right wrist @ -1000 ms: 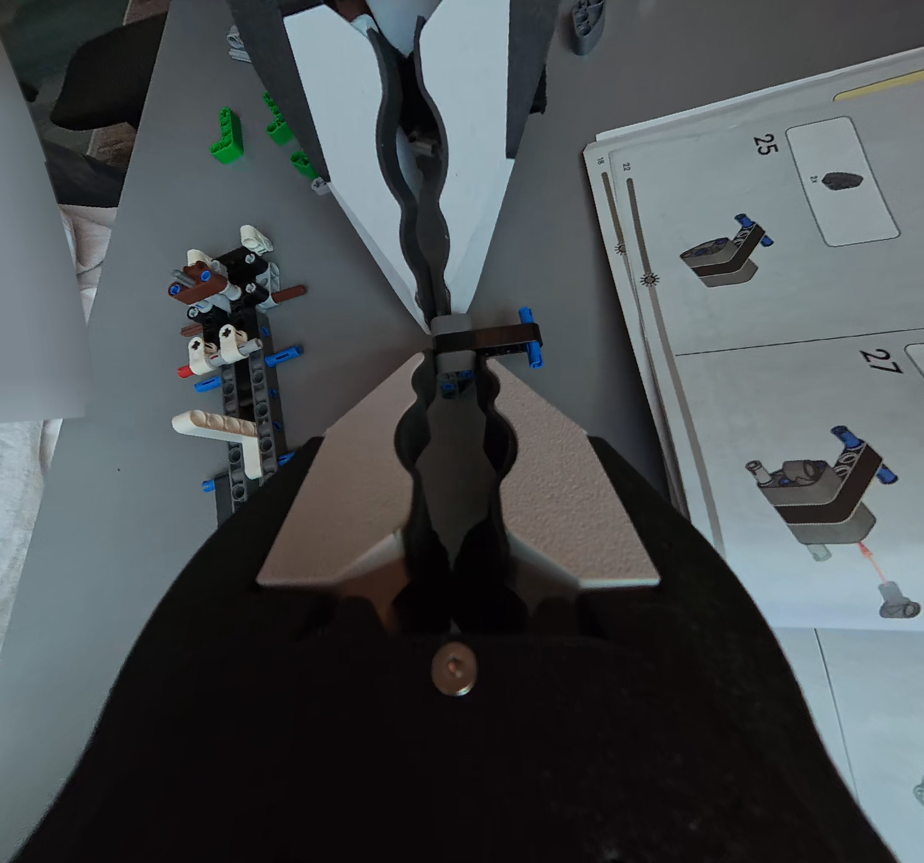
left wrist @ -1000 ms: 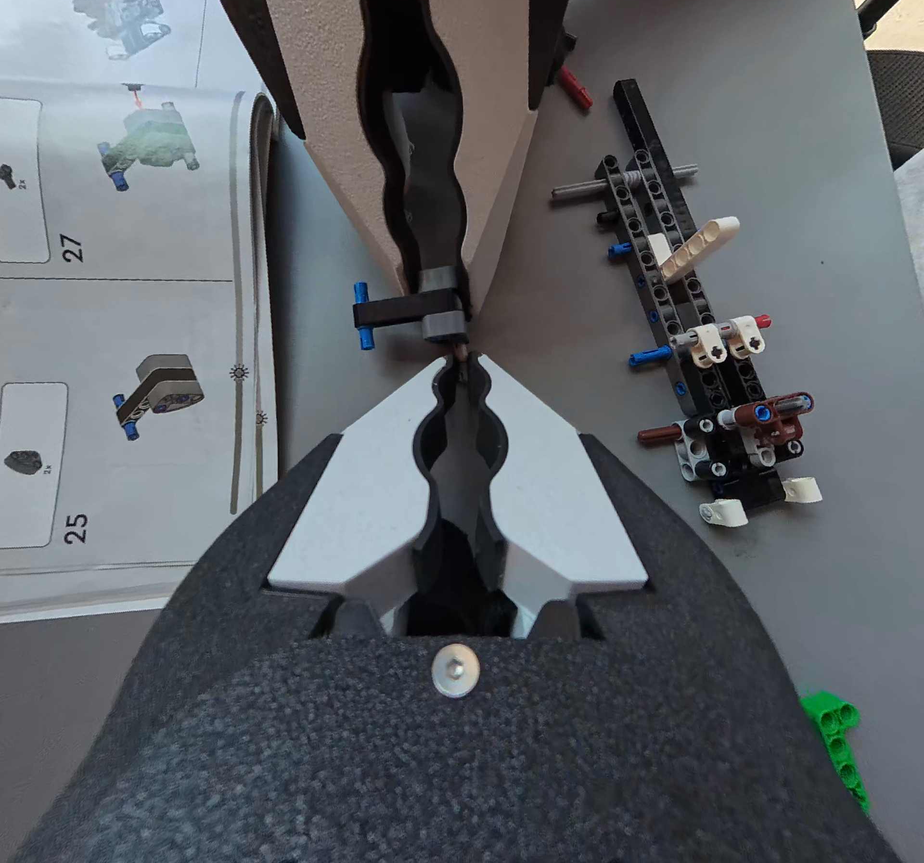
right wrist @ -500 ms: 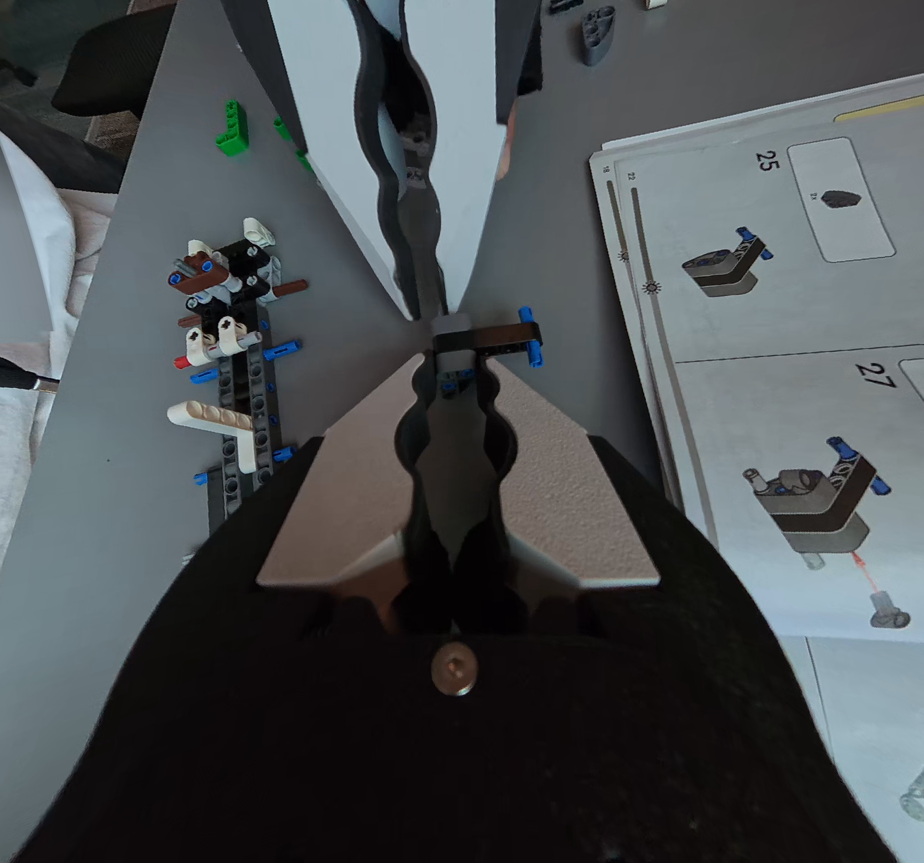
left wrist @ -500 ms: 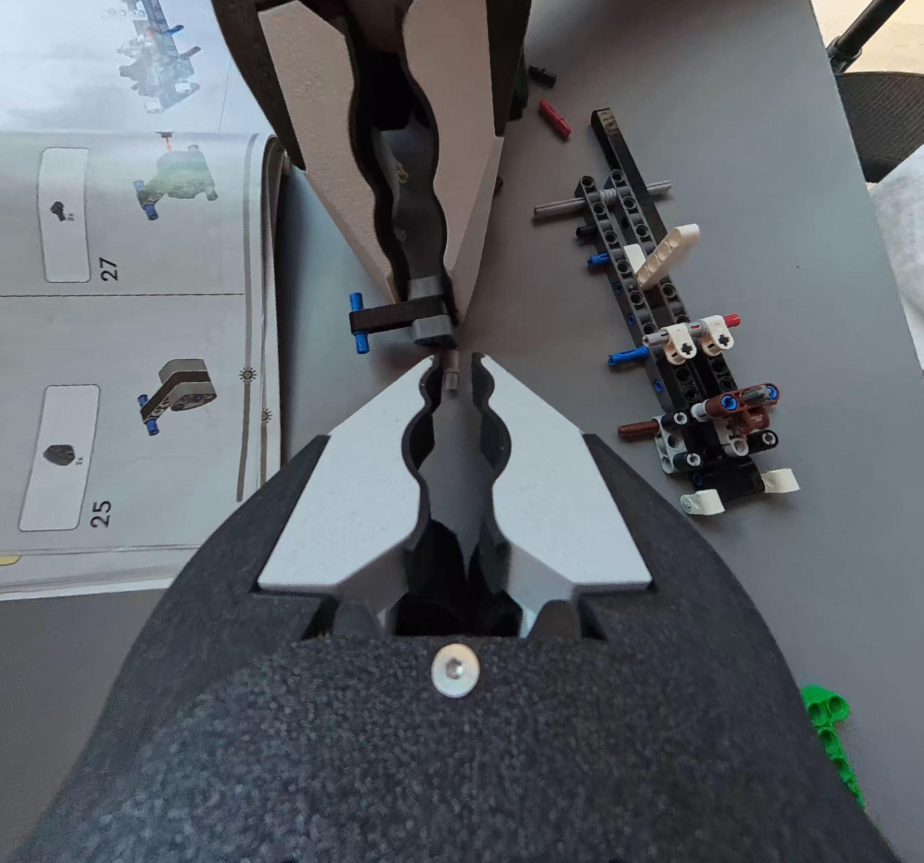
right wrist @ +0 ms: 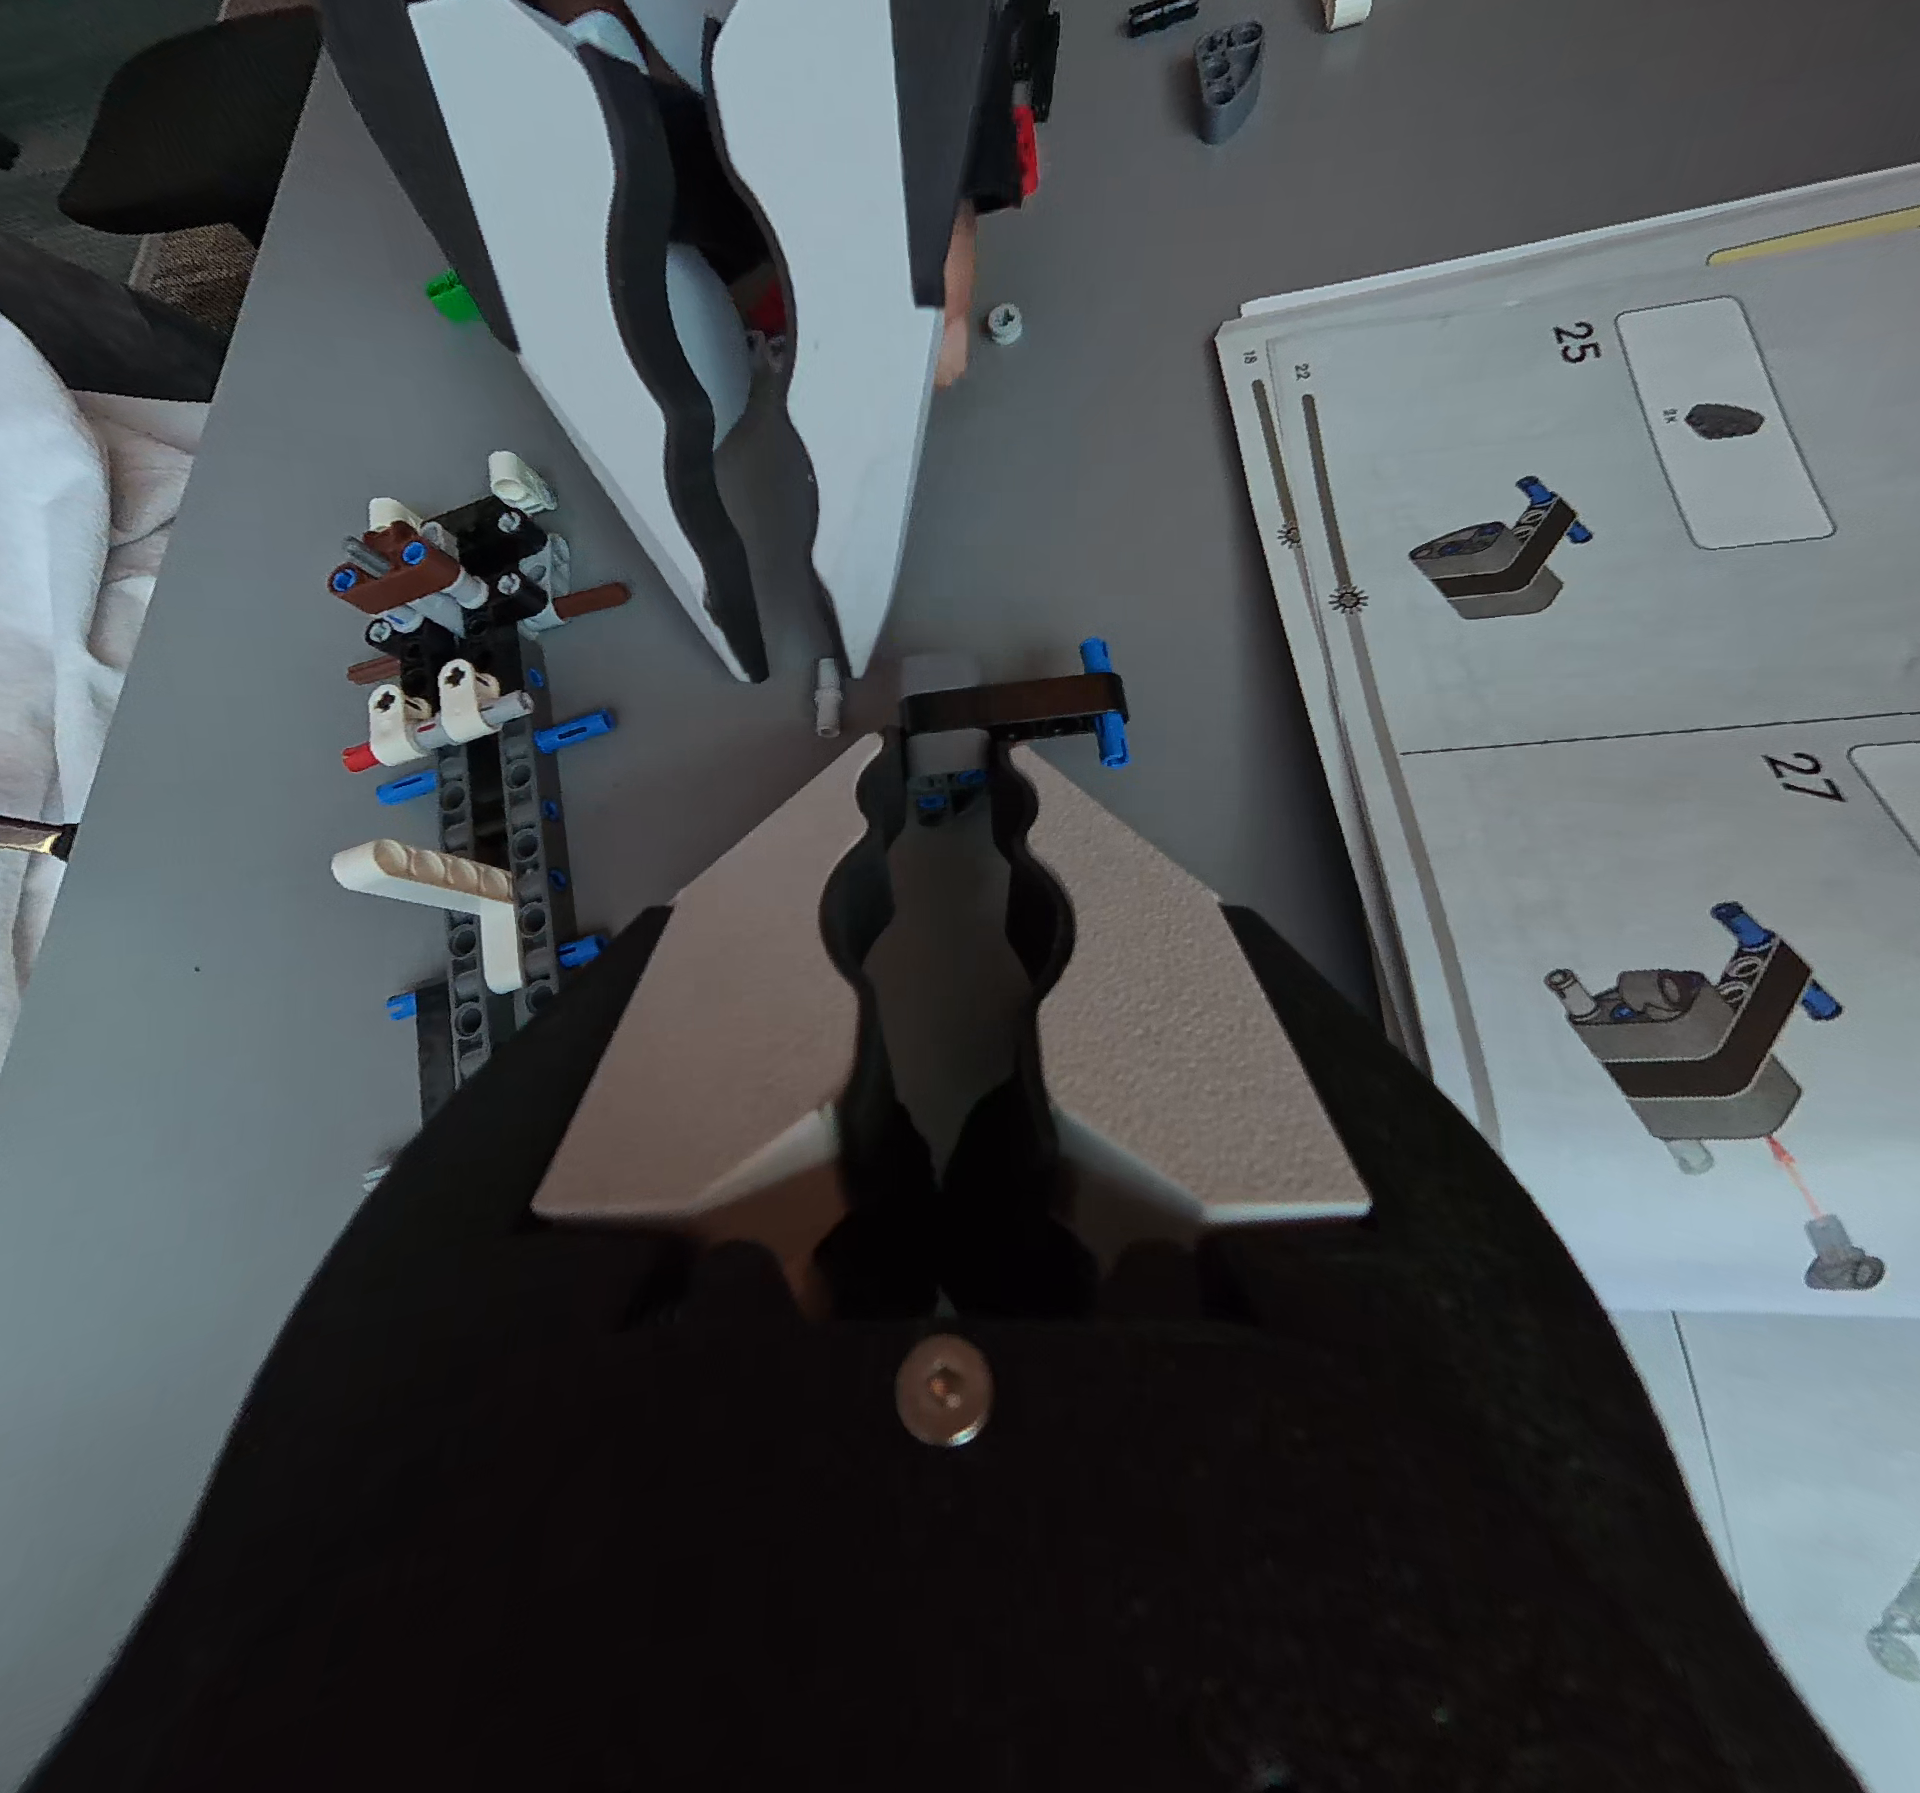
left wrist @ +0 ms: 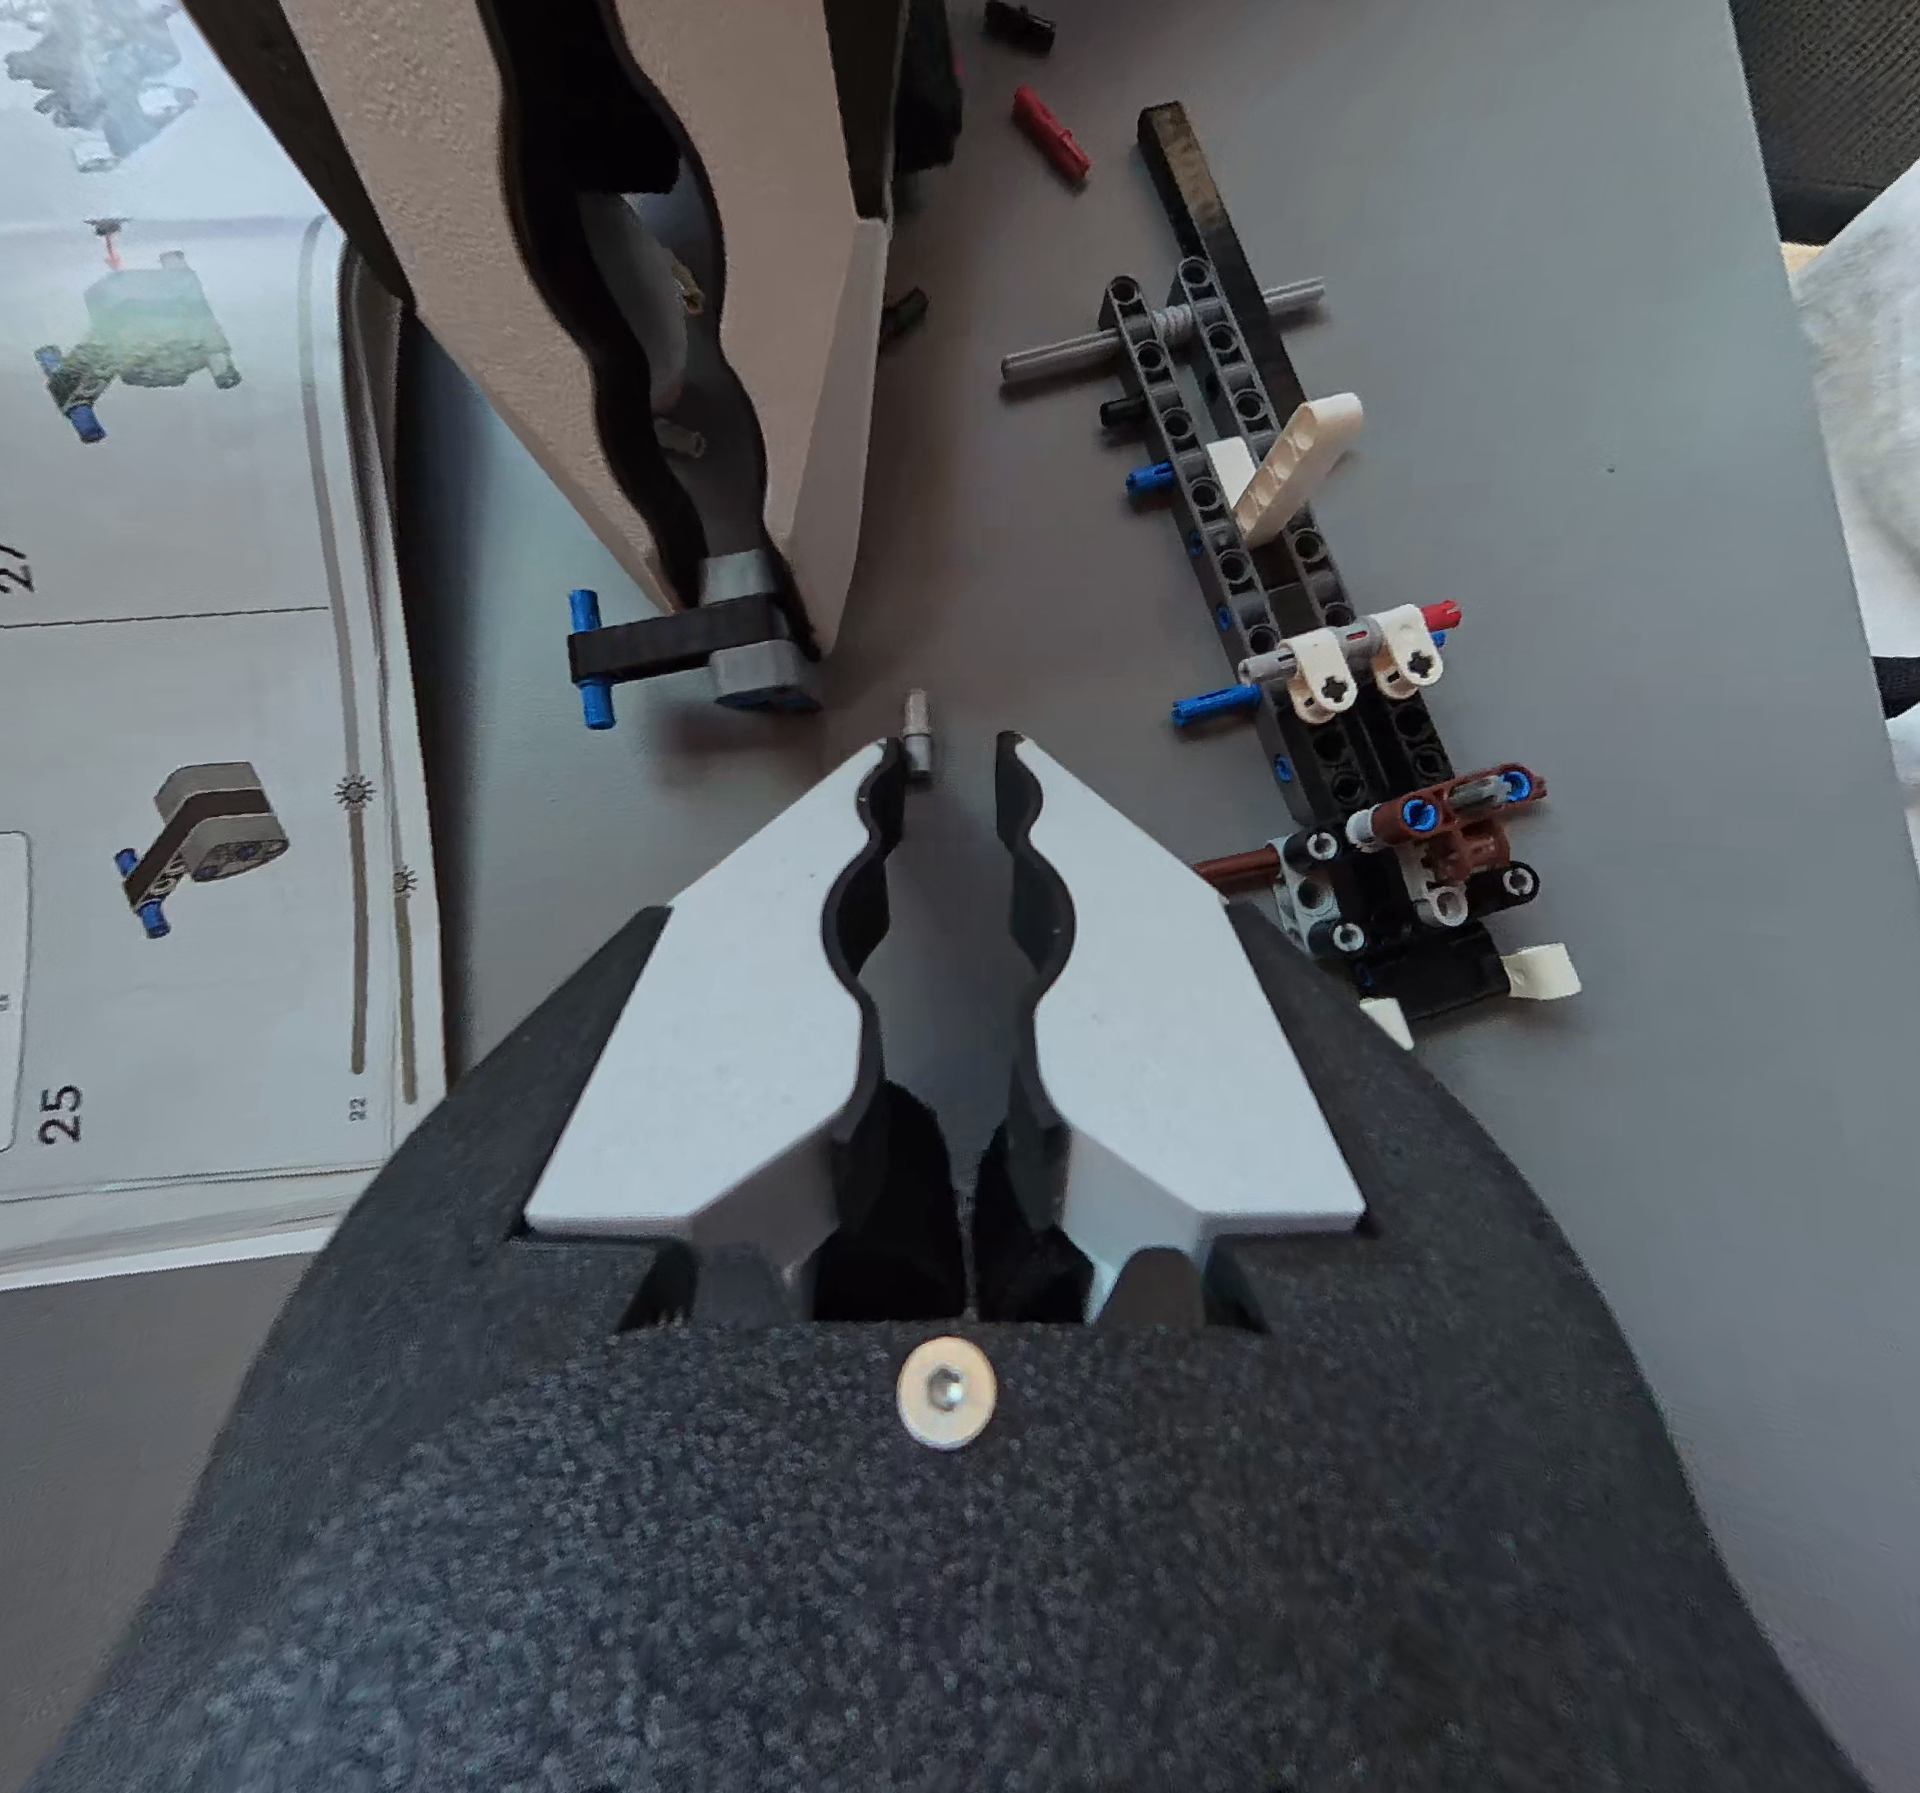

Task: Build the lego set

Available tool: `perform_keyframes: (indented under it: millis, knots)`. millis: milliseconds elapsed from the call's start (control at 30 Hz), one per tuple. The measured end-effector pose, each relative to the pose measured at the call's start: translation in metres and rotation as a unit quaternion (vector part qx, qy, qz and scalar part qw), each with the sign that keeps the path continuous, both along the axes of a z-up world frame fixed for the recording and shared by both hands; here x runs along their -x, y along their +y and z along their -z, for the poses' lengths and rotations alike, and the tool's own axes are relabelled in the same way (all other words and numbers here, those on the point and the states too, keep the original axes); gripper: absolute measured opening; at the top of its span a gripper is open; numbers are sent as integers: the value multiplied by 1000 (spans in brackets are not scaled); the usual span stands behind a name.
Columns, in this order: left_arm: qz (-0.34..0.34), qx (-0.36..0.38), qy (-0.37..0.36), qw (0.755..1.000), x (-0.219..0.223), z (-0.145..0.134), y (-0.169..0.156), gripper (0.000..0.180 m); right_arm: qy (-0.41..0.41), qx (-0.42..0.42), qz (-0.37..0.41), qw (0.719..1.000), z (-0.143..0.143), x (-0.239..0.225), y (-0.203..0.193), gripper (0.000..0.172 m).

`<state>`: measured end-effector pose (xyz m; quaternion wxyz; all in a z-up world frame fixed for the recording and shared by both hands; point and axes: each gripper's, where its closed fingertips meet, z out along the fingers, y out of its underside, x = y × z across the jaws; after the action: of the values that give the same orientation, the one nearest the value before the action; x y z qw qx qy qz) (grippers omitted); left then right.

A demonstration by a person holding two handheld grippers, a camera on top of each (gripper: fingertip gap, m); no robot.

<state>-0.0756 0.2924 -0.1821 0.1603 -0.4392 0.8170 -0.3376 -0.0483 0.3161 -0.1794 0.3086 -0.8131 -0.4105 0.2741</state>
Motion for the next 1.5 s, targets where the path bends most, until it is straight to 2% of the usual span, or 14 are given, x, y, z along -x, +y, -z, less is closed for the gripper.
perform_keyframes:
  millis: [133, 367, 467, 567, 700, 900, 1000, 1500]
  knots:
    - [-2, -26, -11, 1000, -2, 3, 1, 3, 0, -1, 0, 1000, 0, 0, 0, 15]
    - [-14, -13, -17, 1000, -5, 3, 7, 2, -2, -11, -1, 1000, -2, 0, -1, 15]
    - [-24, 15, -10, 1000, -4, 3, 13, 2, 52, -27, -14, 998, -22, 4, -4, 15]
    - [-19, 39, -13, 999, -4, 2, 14, 2, 20, -43, -26, 999, -17, -5, -5, 15]
    - [-21, 57, -29, 998, -8, -6, 14, 2, 23, -52, -55, 997, -13, 0, -10, 15]
    - [-19, 57, -23, 998, -8, -4, 14, 2, 1, -101, -73, 992, -8, 2, -9, 15]
    - [-11, 60, -22, 998, -7, -4, 12, 1, -21, -88, -64, 994, -1, -3, -6, 15]
    - [7, 43, -11, 999, -9, 2, 11, 1, -16, -74, -67, 995, -1, 0, -9, 15]
